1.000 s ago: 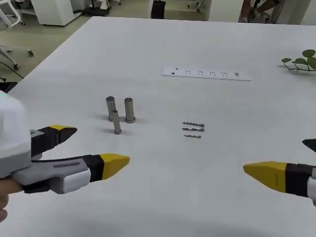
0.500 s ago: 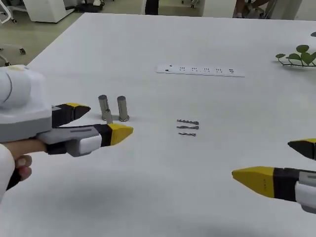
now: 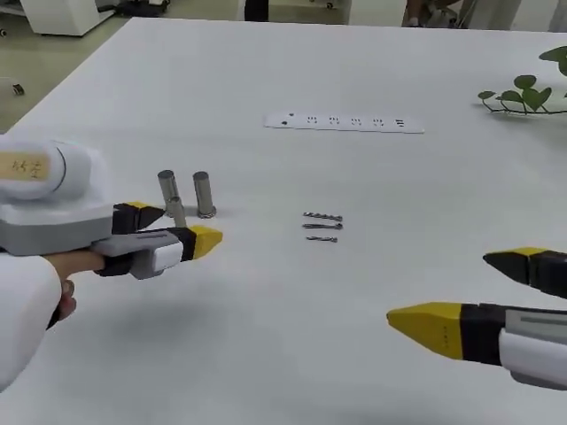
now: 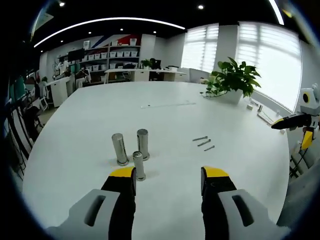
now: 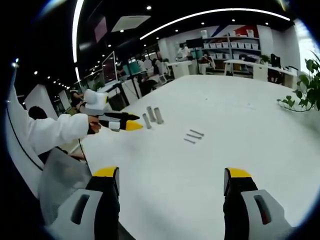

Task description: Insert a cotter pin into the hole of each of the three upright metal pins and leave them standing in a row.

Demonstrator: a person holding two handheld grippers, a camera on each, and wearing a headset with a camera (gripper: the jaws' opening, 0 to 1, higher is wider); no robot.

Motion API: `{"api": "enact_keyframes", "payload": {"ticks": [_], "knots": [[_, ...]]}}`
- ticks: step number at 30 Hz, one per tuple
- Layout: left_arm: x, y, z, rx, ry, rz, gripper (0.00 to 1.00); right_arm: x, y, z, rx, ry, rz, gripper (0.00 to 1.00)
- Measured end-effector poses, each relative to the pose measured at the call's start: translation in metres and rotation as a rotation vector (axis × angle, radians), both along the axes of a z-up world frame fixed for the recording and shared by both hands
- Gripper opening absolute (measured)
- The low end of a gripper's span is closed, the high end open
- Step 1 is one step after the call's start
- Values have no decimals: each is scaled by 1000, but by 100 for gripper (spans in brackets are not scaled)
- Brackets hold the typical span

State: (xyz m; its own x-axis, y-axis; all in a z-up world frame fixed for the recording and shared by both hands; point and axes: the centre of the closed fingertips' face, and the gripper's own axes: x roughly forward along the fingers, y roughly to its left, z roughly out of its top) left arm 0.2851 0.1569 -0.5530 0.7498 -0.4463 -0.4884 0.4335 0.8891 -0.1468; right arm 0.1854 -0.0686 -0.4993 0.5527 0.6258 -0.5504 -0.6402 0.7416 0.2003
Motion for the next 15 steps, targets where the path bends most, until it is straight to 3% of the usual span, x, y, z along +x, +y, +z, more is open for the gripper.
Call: {"api": "enact_keyframes", "payload": {"ticks": [4, 11, 15], "knots": [[3, 2, -8, 19, 15, 9, 47, 0, 1, -1, 1, 5, 0, 83], [18, 13, -12, 53, -6, 67, 37, 1, 2, 0, 15, 12, -9, 82], [26, 20, -15, 51, -6, 86, 33, 2, 1, 1, 12, 12, -16, 82]]}}
